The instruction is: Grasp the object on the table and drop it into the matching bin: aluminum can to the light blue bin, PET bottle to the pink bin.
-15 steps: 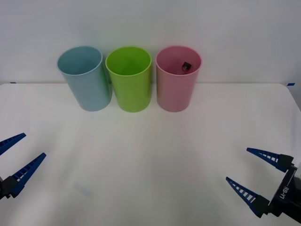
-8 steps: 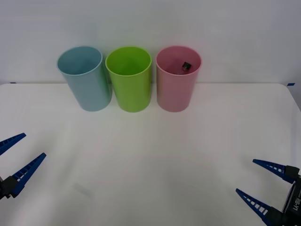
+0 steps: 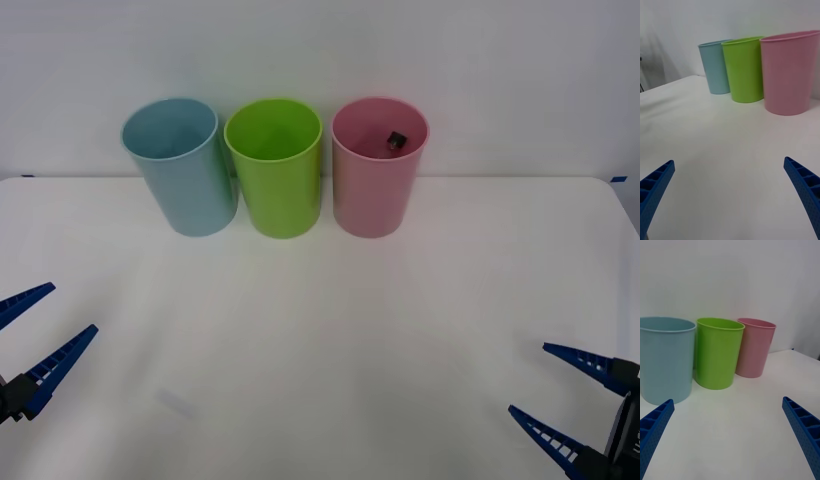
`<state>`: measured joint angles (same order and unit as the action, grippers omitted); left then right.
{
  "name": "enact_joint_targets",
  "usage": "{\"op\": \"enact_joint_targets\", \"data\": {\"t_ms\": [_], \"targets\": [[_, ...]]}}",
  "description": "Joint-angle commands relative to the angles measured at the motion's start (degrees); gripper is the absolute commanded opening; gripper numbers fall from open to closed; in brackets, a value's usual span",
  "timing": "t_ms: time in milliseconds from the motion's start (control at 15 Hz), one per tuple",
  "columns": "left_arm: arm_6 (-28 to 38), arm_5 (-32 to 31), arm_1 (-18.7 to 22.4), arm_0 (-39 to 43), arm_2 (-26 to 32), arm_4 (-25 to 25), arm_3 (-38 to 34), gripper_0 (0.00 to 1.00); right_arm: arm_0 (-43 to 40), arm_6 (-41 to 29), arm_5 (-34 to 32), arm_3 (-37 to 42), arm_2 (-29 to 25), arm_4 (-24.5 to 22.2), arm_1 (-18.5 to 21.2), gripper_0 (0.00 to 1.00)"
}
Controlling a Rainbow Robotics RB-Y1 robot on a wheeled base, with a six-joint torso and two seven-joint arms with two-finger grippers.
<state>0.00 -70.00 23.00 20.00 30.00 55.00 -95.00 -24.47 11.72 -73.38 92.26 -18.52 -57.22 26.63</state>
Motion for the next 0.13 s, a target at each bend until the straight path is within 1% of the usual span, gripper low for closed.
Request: {"op": "enact_joint_targets", "data": {"t_ms": [67, 133], "targets": [[0.0, 0.0, 0.0, 0.0, 0.0, 0.0, 0.0, 1.00, 0.1, 0.2, 0.0, 0.0, 0.2, -0.1, 0.0, 1.00], [0.0, 0.0, 0.0, 0.0, 0.0, 0.0, 0.0, 1.00, 0.1, 0.2, 0.0, 0.0, 0.2, -0.1, 0.0, 1.00]]}}
